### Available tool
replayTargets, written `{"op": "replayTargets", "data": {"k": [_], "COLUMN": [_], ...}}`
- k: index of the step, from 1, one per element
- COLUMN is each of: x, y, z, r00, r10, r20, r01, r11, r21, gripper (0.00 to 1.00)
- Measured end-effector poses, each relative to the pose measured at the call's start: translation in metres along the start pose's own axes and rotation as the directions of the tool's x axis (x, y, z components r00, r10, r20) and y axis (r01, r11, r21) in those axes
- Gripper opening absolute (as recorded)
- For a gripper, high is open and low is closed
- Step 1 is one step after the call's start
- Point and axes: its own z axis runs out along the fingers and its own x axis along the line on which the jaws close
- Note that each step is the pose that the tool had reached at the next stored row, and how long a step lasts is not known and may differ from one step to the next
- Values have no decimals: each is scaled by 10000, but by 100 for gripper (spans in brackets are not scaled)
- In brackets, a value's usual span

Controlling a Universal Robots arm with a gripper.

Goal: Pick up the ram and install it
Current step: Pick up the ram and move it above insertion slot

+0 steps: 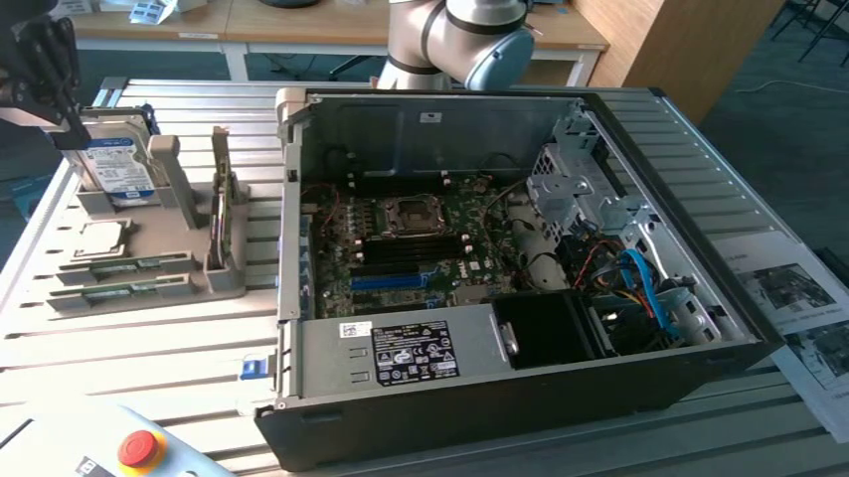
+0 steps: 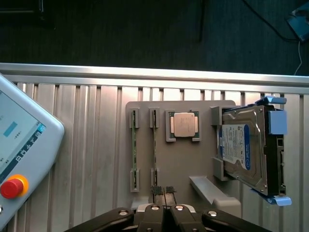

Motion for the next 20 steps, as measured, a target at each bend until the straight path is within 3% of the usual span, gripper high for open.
{"op": "replayTargets", "data": {"k": [14,17,20], "x": [32,32,32], "y": [1,1,1], "z": [-1,0,-1], "r00": [10000,10000,10000], "r10": [0,1,0], "r20": [0,0,0], "r01": [0,-1,0], "r11": [10000,10000,10000], "r21": [0,0,0], "gripper": [11,24,24]}}
